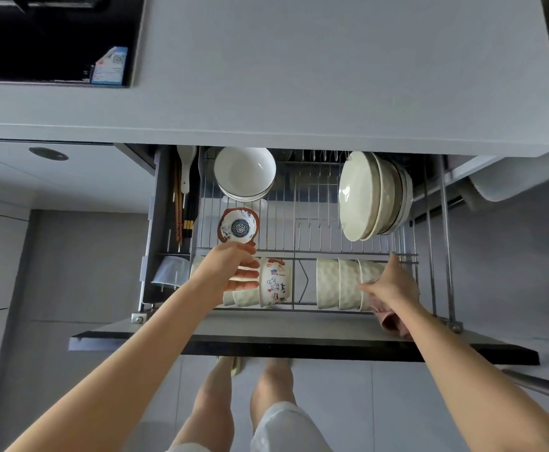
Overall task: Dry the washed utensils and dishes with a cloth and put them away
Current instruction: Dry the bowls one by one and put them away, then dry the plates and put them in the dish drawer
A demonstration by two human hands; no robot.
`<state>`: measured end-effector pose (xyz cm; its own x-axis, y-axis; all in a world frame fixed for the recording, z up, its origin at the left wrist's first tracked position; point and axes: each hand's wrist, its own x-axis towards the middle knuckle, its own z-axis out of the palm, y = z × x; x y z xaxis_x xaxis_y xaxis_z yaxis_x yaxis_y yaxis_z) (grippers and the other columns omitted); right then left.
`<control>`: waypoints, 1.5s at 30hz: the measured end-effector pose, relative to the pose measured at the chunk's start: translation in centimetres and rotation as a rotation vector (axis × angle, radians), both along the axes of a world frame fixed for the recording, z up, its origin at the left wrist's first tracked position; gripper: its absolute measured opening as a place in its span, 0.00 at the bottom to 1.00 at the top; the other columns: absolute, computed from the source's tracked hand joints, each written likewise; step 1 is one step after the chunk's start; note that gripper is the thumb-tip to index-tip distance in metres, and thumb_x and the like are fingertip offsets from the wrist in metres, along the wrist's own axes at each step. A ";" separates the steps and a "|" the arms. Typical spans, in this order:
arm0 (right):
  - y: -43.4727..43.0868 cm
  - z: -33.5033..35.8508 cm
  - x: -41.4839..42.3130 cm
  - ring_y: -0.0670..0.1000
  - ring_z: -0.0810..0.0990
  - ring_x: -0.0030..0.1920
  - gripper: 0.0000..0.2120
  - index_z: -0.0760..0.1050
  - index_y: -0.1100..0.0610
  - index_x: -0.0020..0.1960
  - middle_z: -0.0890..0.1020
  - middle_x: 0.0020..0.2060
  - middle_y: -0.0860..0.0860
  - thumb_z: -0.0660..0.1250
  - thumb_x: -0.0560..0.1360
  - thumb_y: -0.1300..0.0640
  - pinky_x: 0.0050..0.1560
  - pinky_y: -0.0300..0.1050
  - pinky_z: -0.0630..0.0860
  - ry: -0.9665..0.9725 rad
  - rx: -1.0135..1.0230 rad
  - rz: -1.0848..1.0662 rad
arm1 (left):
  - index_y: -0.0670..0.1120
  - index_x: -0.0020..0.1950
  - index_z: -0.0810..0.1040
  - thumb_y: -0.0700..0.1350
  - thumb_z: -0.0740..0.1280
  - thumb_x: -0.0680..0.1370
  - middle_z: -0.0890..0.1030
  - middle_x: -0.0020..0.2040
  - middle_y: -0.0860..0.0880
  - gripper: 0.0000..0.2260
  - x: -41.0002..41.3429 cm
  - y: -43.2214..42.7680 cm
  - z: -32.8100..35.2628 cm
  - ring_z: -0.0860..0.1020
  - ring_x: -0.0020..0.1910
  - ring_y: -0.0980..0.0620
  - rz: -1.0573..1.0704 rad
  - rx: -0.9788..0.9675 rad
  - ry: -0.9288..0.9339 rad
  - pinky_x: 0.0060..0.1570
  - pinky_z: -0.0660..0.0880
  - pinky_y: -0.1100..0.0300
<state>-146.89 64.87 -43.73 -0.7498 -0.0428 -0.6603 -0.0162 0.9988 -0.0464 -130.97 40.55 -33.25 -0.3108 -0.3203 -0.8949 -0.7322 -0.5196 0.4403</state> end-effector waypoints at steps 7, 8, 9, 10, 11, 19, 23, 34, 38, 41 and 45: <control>-7.9 11.1 3.1 0.51 0.80 0.49 0.35 0.62 0.53 0.71 0.80 0.48 0.53 0.74 0.69 0.48 0.47 0.40 0.74 0.054 -0.756 0.000 | 0.46 0.58 0.77 0.40 0.67 0.77 0.81 0.53 0.46 0.11 3.6 -1.1 4.3 0.79 0.52 0.50 -0.211 -0.141 0.156 0.57 0.77 0.53; -9.9 13.1 4.1 0.47 0.79 0.51 0.34 0.63 0.51 0.70 0.80 0.50 0.51 0.73 0.69 0.48 0.50 0.38 0.75 -0.011 -0.864 -0.008 | 0.47 0.61 0.75 0.44 0.68 0.76 0.80 0.54 0.50 0.13 4.5 -1.4 5.7 0.78 0.53 0.53 -0.223 -0.158 0.215 0.59 0.75 0.55; -12.1 15.3 5.3 0.42 0.79 0.51 0.31 0.64 0.49 0.69 0.79 0.51 0.48 0.72 0.70 0.48 0.50 0.34 0.76 -0.082 -0.966 -0.006 | 0.50 0.63 0.73 0.47 0.69 0.75 0.78 0.55 0.53 0.17 5.6 -2.0 7.0 0.77 0.54 0.56 -0.214 -0.184 0.270 0.59 0.74 0.59; -13.9 16.9 6.3 0.38 0.78 0.50 0.28 0.64 0.47 0.68 0.79 0.51 0.45 0.72 0.72 0.50 0.47 0.30 0.76 -0.148 -1.039 -0.015 | 0.53 0.66 0.70 0.50 0.69 0.74 0.75 0.58 0.57 0.22 6.3 -2.2 8.2 0.75 0.57 0.59 -0.195 -0.206 0.308 0.59 0.71 0.62; -15.8 18.5 7.5 0.37 0.79 0.50 0.26 0.65 0.46 0.67 0.78 0.51 0.45 0.71 0.72 0.51 0.46 0.30 0.76 -0.220 -1.102 -0.029 | 0.55 0.70 0.67 0.54 0.70 0.71 0.72 0.61 0.59 0.28 7.2 -2.6 8.9 0.71 0.61 0.60 -0.161 -0.240 0.332 0.60 0.68 0.63; -31.6 27.5 24.4 0.51 0.84 0.49 0.21 0.70 0.49 0.65 0.85 0.47 0.51 0.68 0.75 0.62 0.52 0.51 0.81 -0.726 -1.372 0.031 | 0.57 0.75 0.58 0.55 0.73 0.70 0.70 0.71 0.50 0.38 22.1 -8.7 14.1 0.72 0.66 0.56 0.404 -0.465 0.610 0.55 0.75 0.67; -37.6 31.1 37.2 0.53 0.85 0.46 0.19 0.67 0.53 0.65 0.86 0.44 0.54 0.64 0.77 0.63 0.48 0.48 0.81 -0.924 -1.400 0.160 | 0.54 0.67 0.71 0.57 0.63 0.77 0.82 0.55 0.51 0.19 31.9 -10.9 17.0 0.80 0.49 0.56 0.802 -0.502 0.808 0.37 0.76 0.65; -43.5 33.8 74.1 0.38 0.76 0.60 0.26 0.64 0.53 0.70 0.81 0.47 0.34 0.63 0.73 0.52 0.75 0.53 0.56 -0.828 -1.397 1.134 | 0.45 0.39 0.75 0.62 0.63 0.69 0.75 0.22 0.51 0.20 65.4 -17.1 22.3 0.78 0.27 0.55 1.617 -0.706 1.011 0.39 0.78 0.61; -44.9 34.1 81.3 0.35 0.72 0.63 0.25 0.66 0.50 0.68 0.81 0.53 0.36 0.65 0.71 0.52 0.76 0.54 0.39 -0.788 -1.451 1.332 | 0.40 0.54 0.76 0.50 0.66 0.77 0.81 0.38 0.43 0.14 75.1 -17.9 21.5 0.81 0.33 0.49 1.776 -0.780 0.872 0.35 0.79 0.58; -47.8 34.1 86.1 0.38 0.70 0.65 0.27 0.64 0.44 0.66 0.75 0.63 0.41 0.68 0.69 0.49 0.73 0.50 0.59 -0.985 -1.481 1.003 | 0.40 0.55 0.73 0.42 0.63 0.78 0.76 0.45 0.36 0.08 81.9 -19.3 20.8 0.79 0.36 0.42 1.879 -0.840 0.807 0.33 0.78 0.55; -51.8 32.7 93.0 0.56 0.74 0.63 0.47 0.69 0.50 0.68 0.76 0.64 0.54 0.75 0.55 0.31 0.69 0.65 0.62 -1.620 -0.712 0.888 | 0.39 0.53 0.73 0.45 0.69 0.74 0.74 0.46 0.33 0.13 87.4 -21.8 20.0 0.74 0.40 0.38 1.835 -0.907 0.630 0.32 0.74 0.54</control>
<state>-53.93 13.04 -11.05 0.8075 -0.5187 -0.2809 0.0484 0.5328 -0.8448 -43.60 18.74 -13.21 0.6533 -0.7002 -0.2880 0.5308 0.1524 0.8337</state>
